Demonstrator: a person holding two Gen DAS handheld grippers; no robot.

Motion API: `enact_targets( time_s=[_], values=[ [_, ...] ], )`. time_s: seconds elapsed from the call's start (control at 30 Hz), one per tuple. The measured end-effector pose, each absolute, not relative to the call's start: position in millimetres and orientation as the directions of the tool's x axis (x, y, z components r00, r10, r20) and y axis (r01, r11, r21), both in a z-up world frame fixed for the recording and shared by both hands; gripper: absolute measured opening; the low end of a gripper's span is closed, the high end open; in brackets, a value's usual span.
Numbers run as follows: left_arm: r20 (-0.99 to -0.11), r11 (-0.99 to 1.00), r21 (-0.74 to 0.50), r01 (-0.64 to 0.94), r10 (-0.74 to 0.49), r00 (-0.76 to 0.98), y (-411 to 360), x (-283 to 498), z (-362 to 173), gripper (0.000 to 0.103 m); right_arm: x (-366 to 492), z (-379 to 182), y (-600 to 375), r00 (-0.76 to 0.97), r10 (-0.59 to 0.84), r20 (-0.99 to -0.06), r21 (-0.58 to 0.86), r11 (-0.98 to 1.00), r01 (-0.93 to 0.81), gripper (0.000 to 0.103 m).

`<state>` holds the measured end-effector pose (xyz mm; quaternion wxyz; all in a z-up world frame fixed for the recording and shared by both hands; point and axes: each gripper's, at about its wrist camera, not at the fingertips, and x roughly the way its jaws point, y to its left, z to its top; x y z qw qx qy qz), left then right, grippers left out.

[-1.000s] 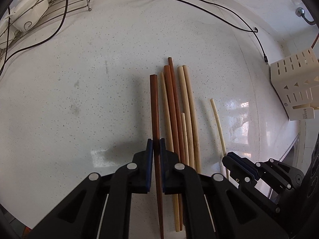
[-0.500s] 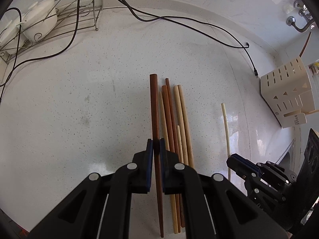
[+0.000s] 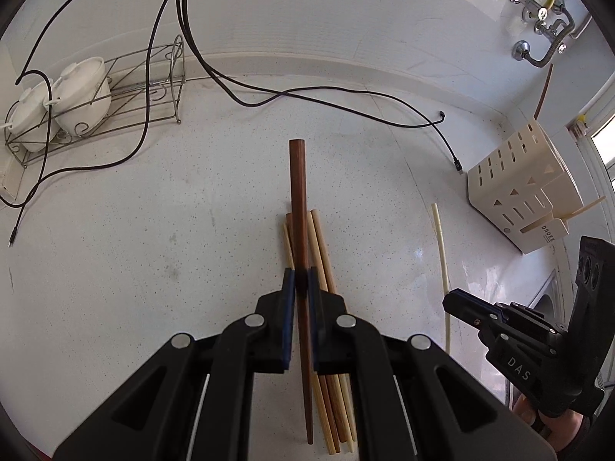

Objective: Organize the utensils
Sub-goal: 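Lift both held chopsticks and carry them over the cream holder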

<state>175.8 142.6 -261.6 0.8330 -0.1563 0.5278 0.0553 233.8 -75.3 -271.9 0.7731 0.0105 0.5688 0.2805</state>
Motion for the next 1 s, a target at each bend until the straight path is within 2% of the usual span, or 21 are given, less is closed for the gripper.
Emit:
enact_targets(
  time_s=[0.63,1.0],
  values=[
    [-0.78,0.951,-0.216,-0.222,-0.031,0.624,134.6,151.0,-220.4,0.006,224.5,-256.2,-77.4,0.264,0.451,-0.852,0.313,0.845,-0.434,0.004],
    [-0.747,0.956,-0.215,-0.199,-0.03,0.664,127.7,144.4,-207.6,0.006,224.6,-249.6,-78.6,0.295,0.458,-0.838,0.309,0.846,-0.436,0.004]
  ],
)
